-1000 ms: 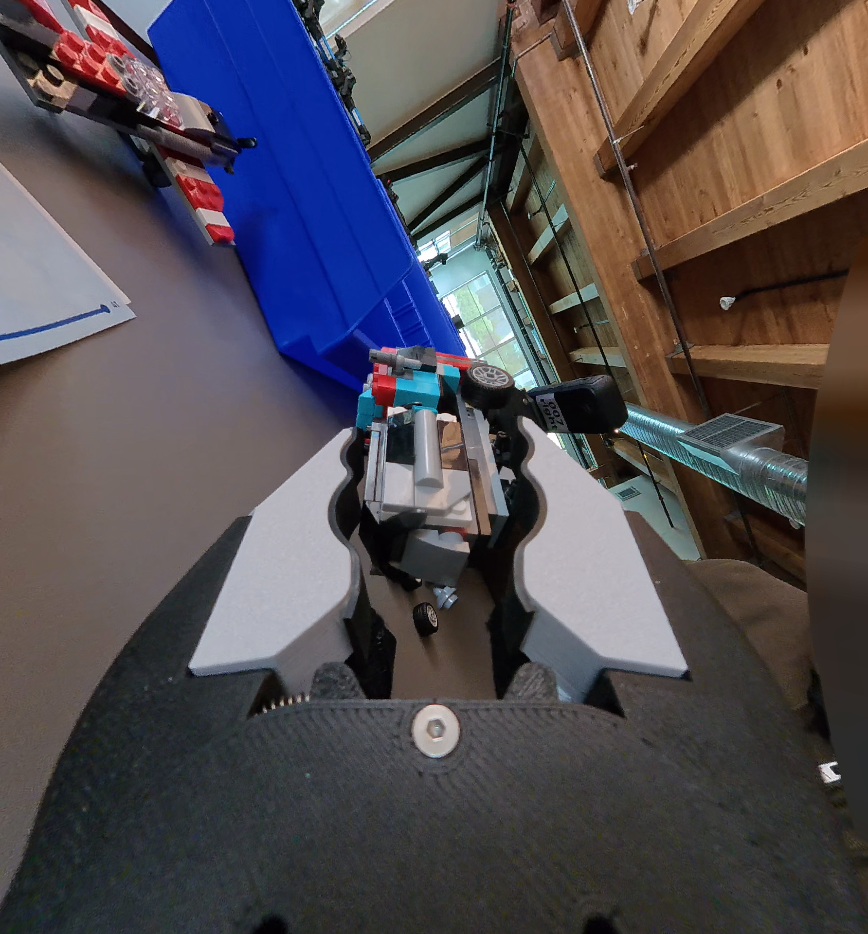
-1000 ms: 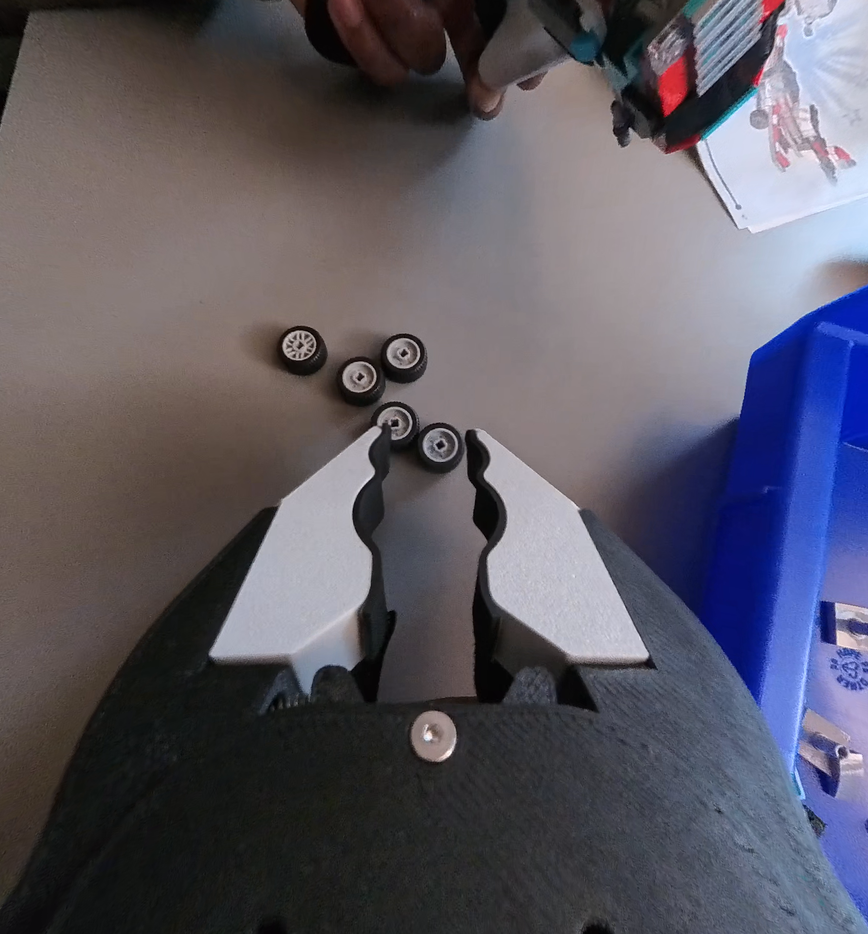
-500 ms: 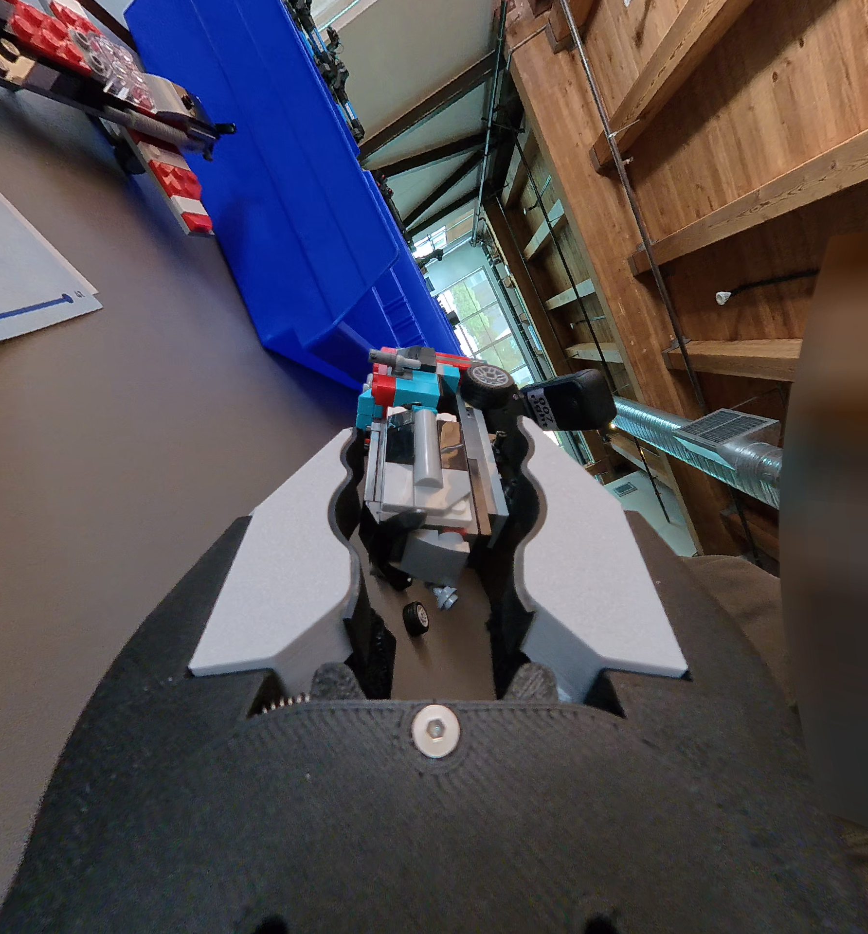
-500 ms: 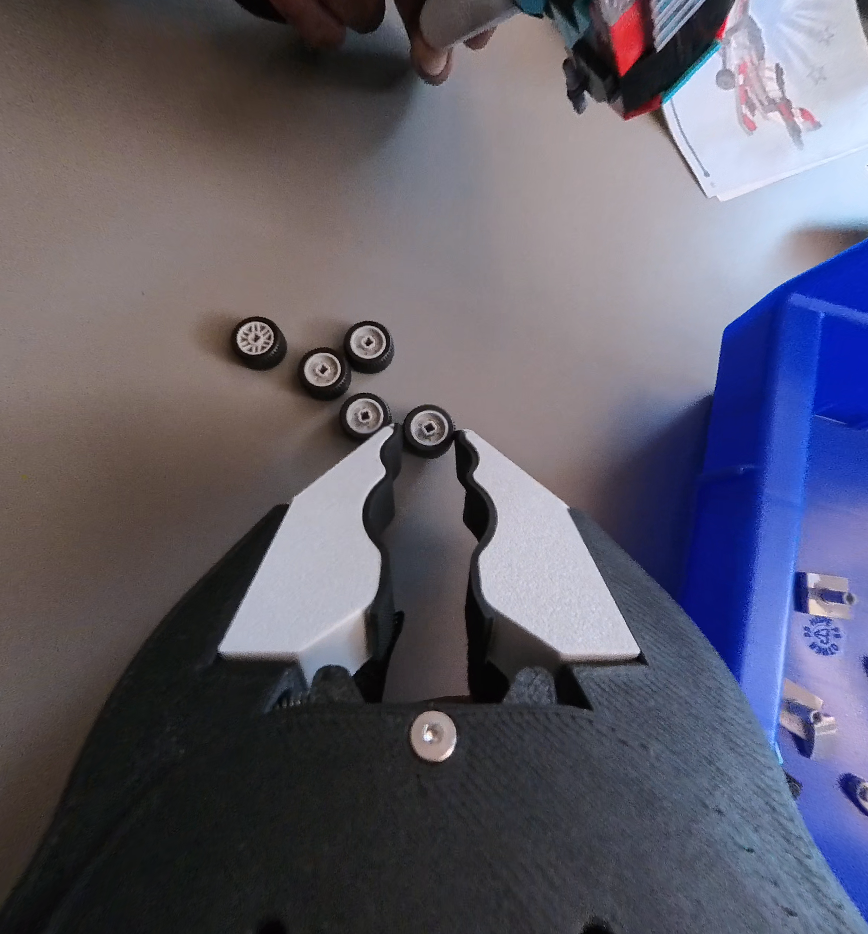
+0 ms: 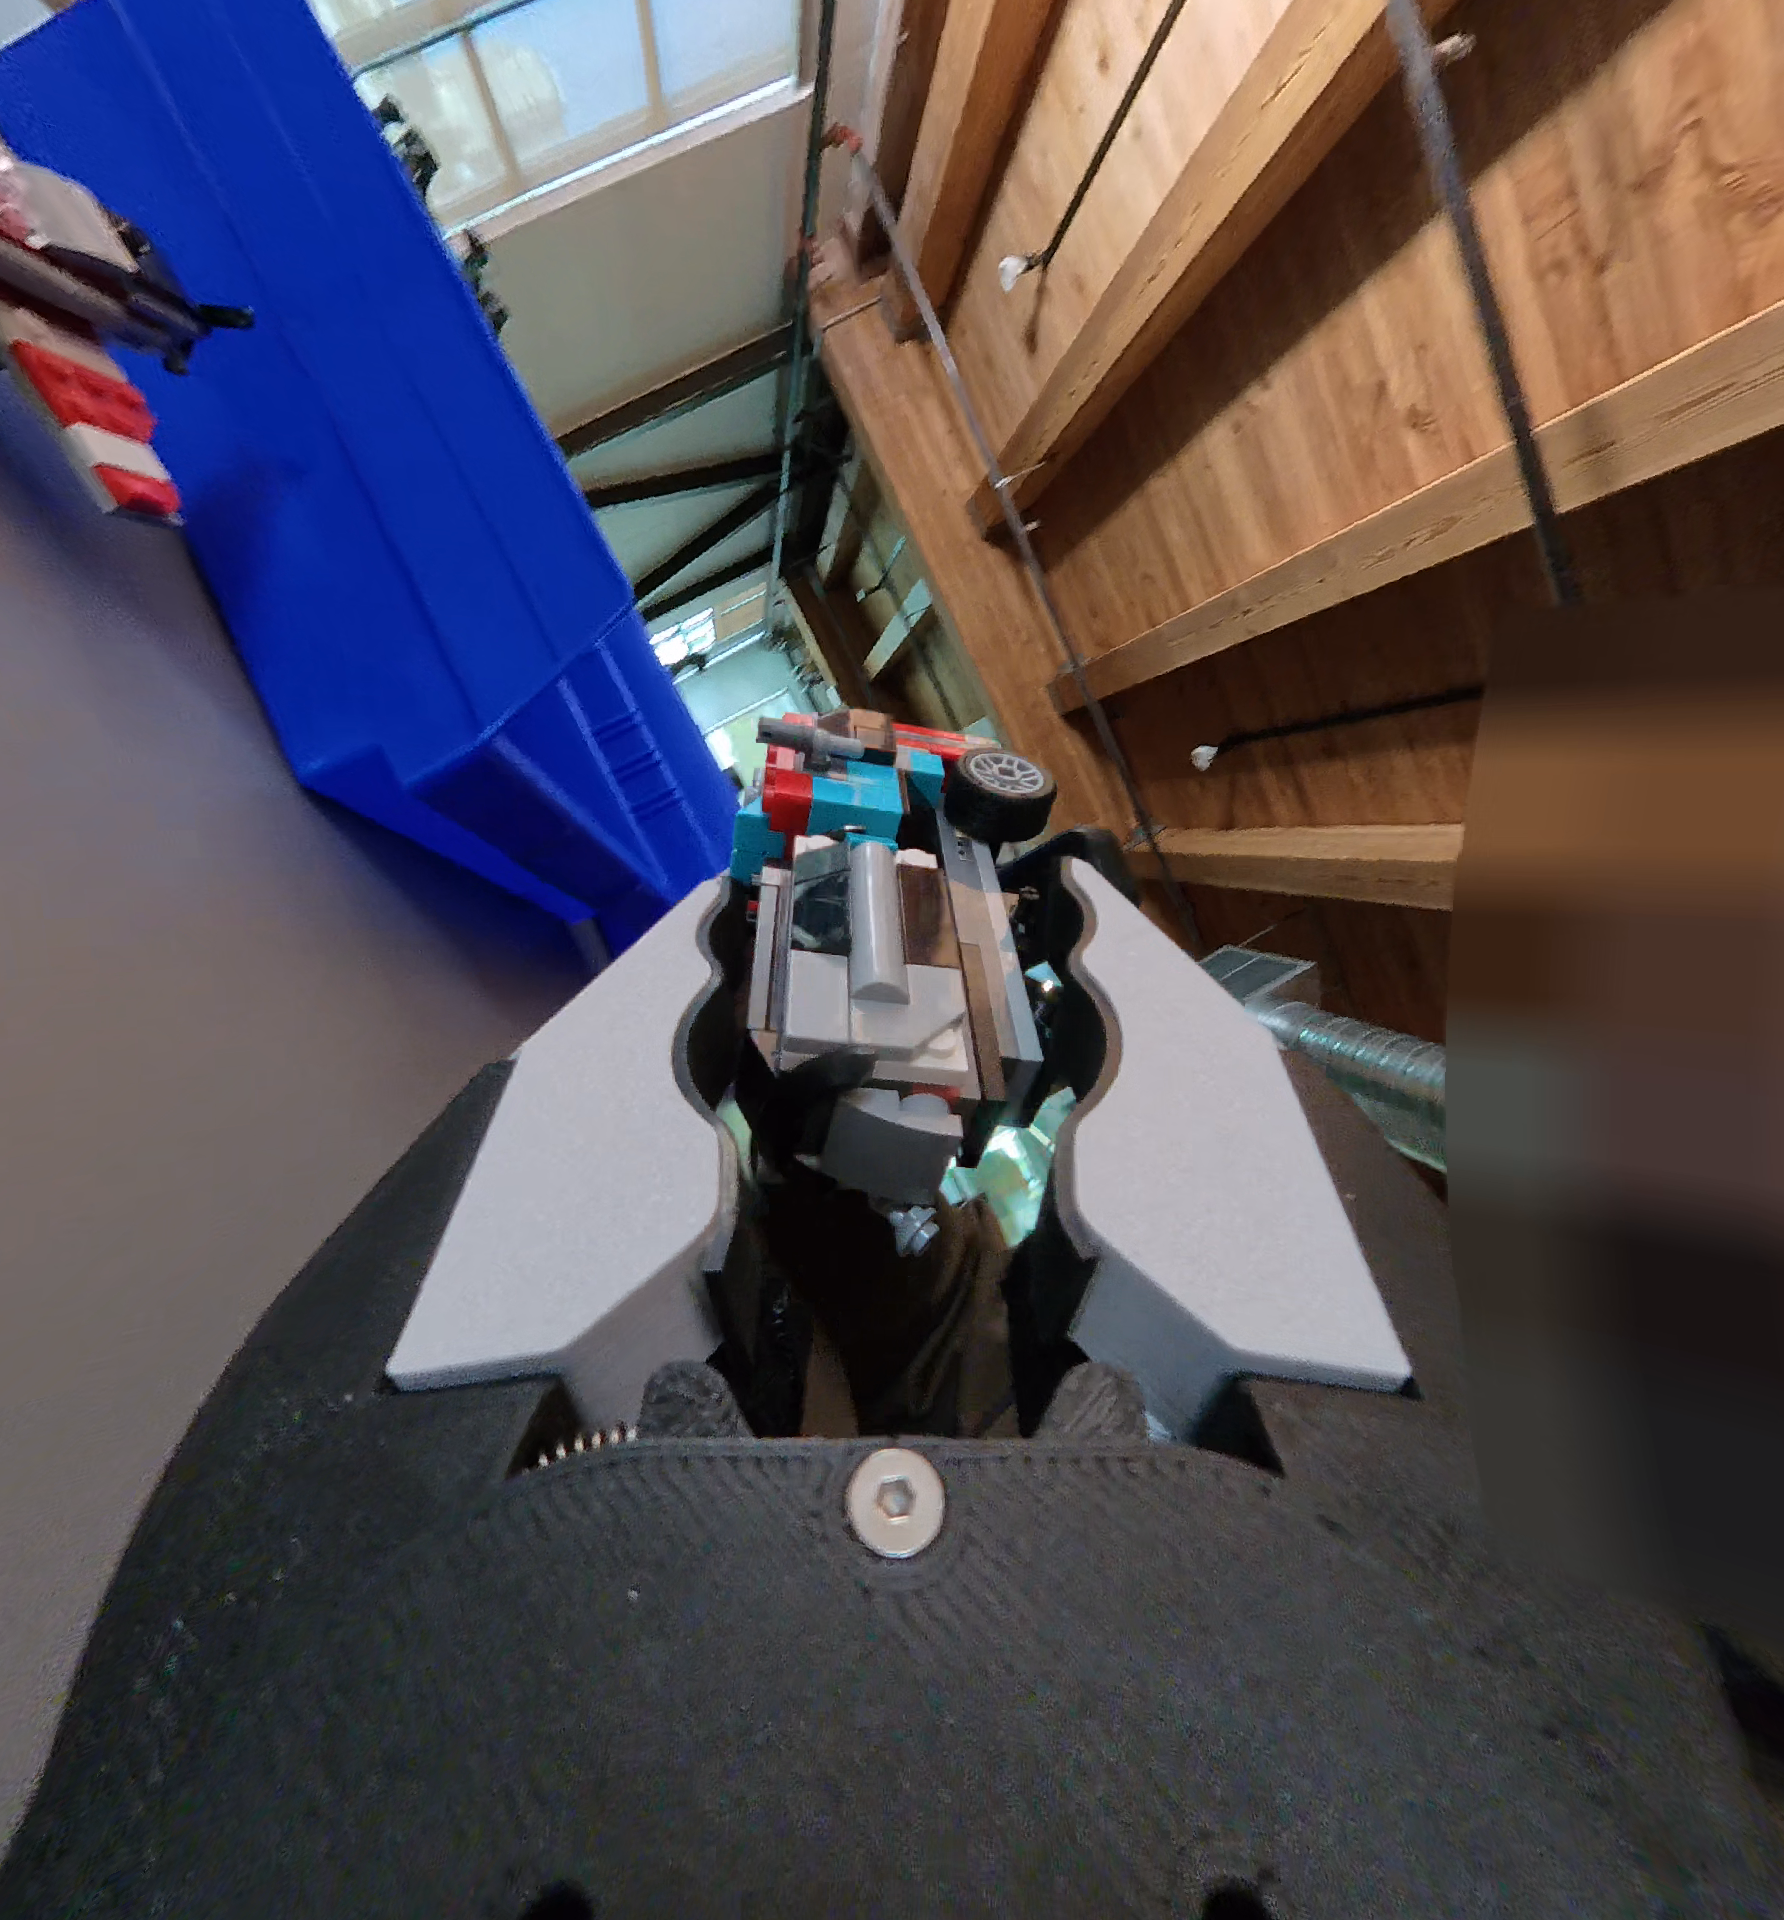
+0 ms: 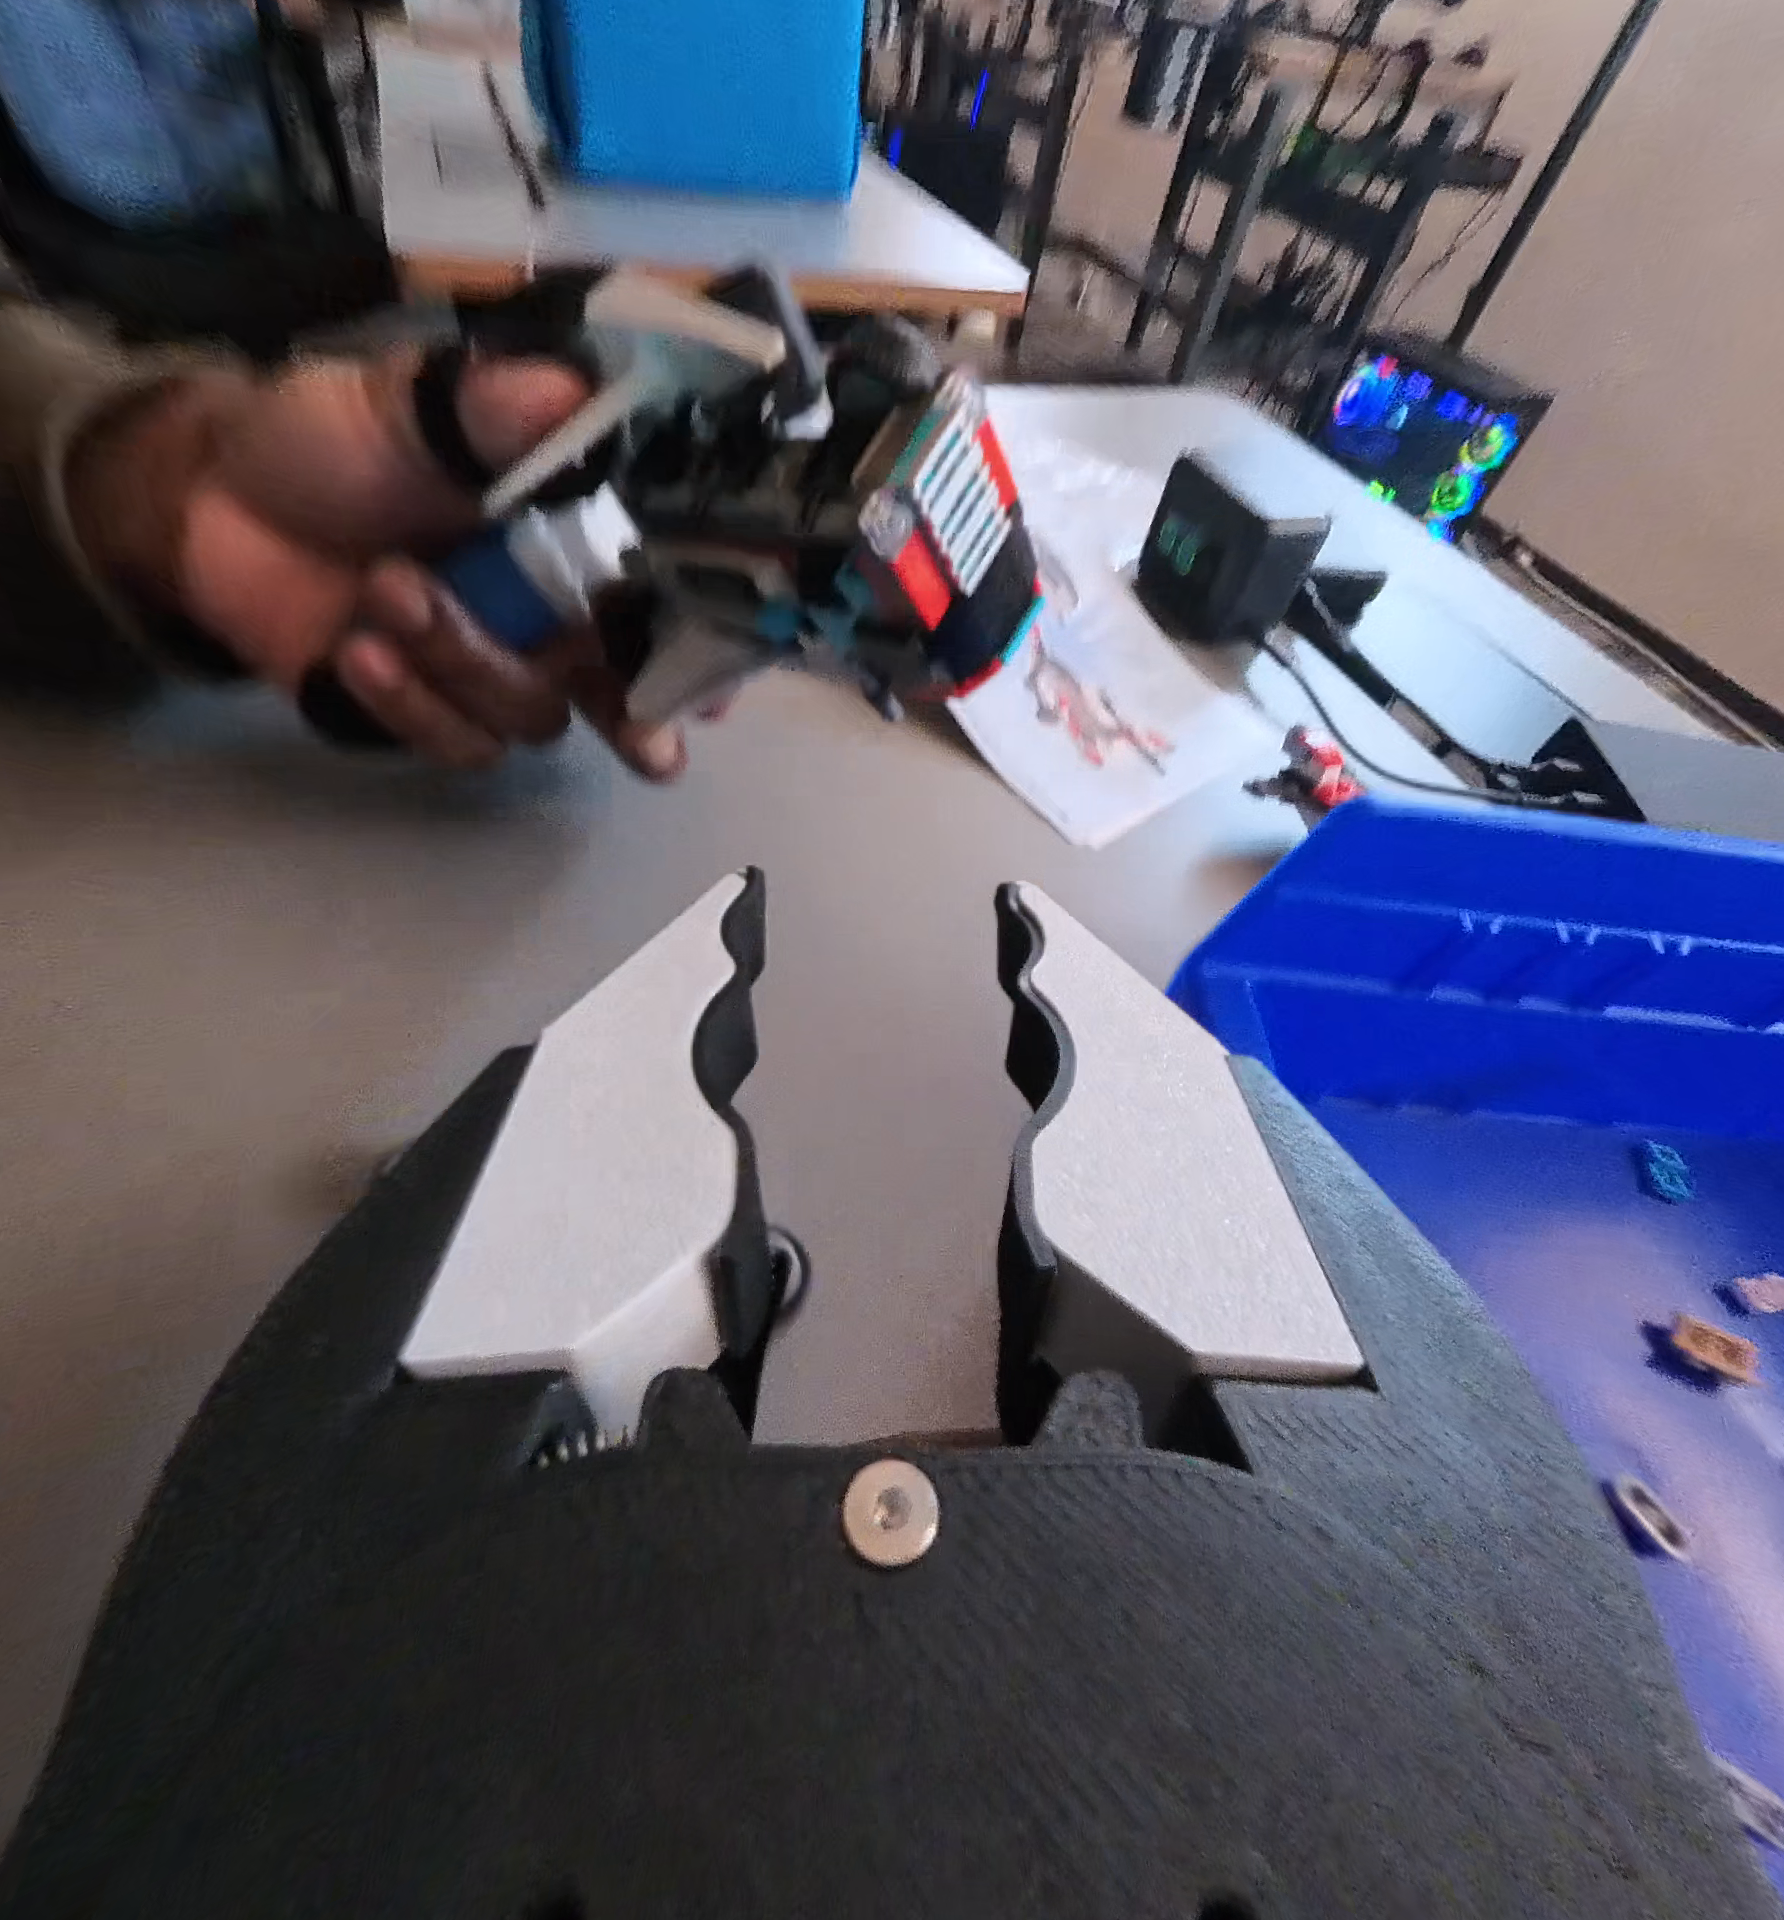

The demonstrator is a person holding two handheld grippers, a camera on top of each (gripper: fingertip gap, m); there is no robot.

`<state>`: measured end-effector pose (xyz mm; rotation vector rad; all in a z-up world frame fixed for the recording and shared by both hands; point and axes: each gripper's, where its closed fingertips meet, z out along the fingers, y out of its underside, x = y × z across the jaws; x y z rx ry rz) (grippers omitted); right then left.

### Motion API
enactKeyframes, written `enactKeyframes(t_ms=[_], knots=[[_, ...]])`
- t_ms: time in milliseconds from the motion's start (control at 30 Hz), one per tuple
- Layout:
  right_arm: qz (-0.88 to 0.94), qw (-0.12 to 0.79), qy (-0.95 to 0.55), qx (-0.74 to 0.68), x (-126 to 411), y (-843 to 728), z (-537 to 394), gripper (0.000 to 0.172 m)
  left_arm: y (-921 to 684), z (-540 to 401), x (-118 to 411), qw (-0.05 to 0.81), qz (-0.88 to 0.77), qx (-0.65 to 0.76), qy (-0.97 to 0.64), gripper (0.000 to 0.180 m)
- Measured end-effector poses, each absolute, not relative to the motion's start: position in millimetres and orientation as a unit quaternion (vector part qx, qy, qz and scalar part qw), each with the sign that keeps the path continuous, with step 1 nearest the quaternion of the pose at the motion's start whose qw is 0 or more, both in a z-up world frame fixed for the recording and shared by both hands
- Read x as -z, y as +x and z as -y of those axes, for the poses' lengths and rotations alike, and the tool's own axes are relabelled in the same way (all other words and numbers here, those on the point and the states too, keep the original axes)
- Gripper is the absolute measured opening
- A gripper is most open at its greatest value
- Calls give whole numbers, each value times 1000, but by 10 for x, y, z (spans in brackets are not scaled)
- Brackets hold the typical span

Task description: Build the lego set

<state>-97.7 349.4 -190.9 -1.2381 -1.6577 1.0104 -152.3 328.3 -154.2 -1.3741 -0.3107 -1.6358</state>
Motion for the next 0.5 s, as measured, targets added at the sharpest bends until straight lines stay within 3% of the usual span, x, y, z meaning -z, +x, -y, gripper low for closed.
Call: enactKeyframes(t_ms=[133,300,500], knots=[[563,420,-524,-481,1638,-1161,-3384,46,-1550,-3267,1426,502,128,679,-520,60],[438,369,-571,-589,1498,-1305,-3312,60,-1541,-3220,1301,536,103,676,-495,60],[351,322,-549,-687,1275,-1351,-3236,63,-1485,-3150,1183,561,64,671,-480,60]])
